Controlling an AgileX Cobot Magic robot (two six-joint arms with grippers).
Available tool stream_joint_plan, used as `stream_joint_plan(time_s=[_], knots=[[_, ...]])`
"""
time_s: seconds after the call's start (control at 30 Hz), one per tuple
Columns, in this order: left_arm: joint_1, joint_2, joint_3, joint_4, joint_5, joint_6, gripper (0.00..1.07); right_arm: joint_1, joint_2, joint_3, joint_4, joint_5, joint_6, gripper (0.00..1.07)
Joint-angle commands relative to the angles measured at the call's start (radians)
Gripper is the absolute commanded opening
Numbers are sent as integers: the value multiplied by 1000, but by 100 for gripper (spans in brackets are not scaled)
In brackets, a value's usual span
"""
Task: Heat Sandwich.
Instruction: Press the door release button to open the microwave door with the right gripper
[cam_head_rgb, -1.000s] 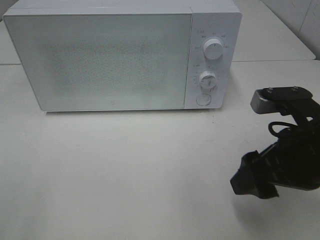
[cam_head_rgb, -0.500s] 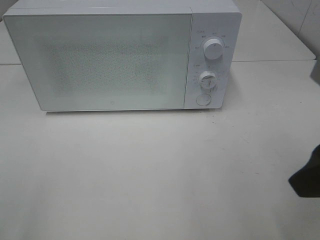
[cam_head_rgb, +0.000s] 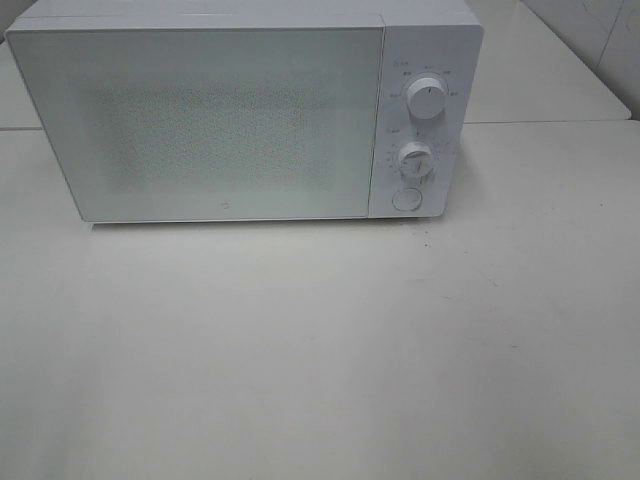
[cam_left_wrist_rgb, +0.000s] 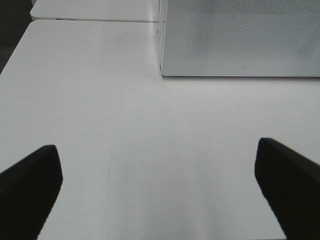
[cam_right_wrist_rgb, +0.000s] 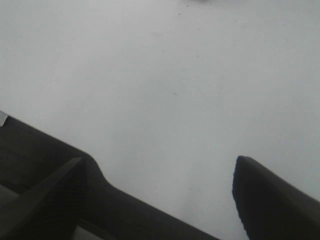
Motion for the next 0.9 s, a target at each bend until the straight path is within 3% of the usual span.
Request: stream_joint_plan(time_s=[0.03,0.43,0.9], knots=[[-6,-27,4,-9,1,-7,103,-78,-105,37,-11,-1,4,76],[-6,-27,4,-9,1,-7,103,-285,-442,170,-7,-68,5,76],[-6,-27,4,-9,1,-7,103,-304,-486,170,-8,-68,9,76]])
